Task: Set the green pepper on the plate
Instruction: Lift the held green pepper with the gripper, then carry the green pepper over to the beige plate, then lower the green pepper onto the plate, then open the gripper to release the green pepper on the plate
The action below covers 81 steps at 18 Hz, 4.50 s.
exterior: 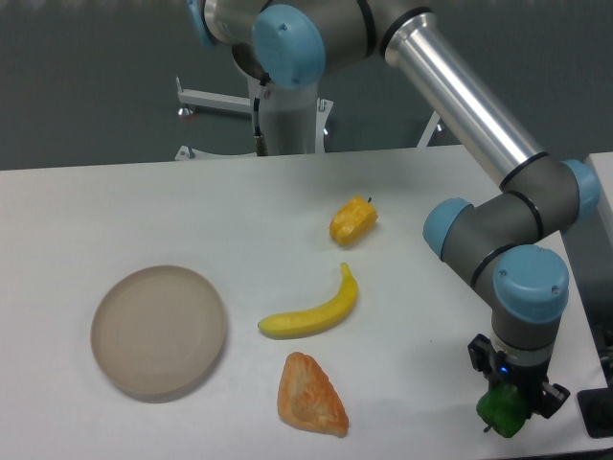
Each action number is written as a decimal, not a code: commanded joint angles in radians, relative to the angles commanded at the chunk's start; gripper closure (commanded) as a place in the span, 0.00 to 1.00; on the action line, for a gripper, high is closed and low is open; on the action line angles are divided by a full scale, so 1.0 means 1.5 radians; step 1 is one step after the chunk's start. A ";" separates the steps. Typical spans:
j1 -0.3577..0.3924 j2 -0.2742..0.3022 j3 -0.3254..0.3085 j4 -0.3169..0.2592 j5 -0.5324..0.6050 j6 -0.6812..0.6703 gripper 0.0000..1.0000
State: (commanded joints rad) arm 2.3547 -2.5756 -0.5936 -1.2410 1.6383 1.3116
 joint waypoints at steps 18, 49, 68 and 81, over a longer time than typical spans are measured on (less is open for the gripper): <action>-0.103 0.189 -0.221 -0.016 -0.026 -0.171 0.60; -0.345 0.300 -0.498 0.120 -0.076 -0.609 0.59; -0.368 0.264 -0.502 0.137 -0.080 -0.528 0.59; -0.369 0.256 -0.506 0.137 -0.079 -0.530 0.59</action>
State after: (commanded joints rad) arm 1.8009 -2.1921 -1.3530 -1.0354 1.5202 0.5170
